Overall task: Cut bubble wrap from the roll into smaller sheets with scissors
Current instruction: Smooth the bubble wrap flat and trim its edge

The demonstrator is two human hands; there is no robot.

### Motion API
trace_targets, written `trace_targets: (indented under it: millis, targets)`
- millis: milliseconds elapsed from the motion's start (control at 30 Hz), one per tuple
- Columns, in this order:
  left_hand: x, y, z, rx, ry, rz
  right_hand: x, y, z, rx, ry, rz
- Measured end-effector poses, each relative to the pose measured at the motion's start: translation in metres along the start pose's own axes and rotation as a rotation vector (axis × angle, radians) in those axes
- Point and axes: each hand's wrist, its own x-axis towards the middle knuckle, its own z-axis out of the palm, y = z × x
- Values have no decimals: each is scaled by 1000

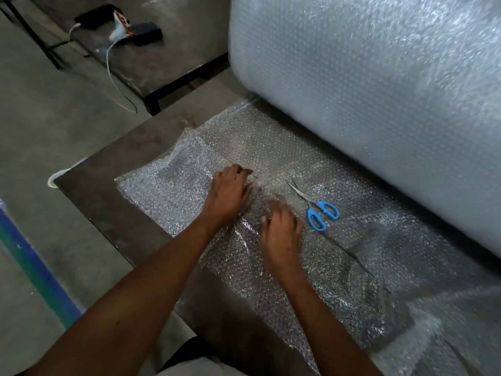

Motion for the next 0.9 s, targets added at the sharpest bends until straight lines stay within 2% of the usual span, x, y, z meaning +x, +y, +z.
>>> trace_targets:
  millis: [100, 233, 400, 500, 633, 767, 900]
  targets:
    - [0, 23, 10, -100, -16, -31, 19, 38, -20, -127, 64, 111]
    - [-6, 35, 24, -79, -51, -83, 30, 80, -42, -178, 64, 276]
    - [-16, 29, 36, -126, -1, -113, 36, 106, -50, -190, -16, 162]
    - [-20, 29, 36, -211, 40, -115, 46, 115, -54, -149, -67, 165]
    - [-23, 31, 36, -170, 55, -96, 51, 119, -58, -107, -135, 155]
    - [-23, 33, 35, -165, 56, -108, 58, 128, -60, 10, -181, 135]
    - [-26, 32, 37, -179, 65, -104, 61, 139, -69, 170, -189, 194]
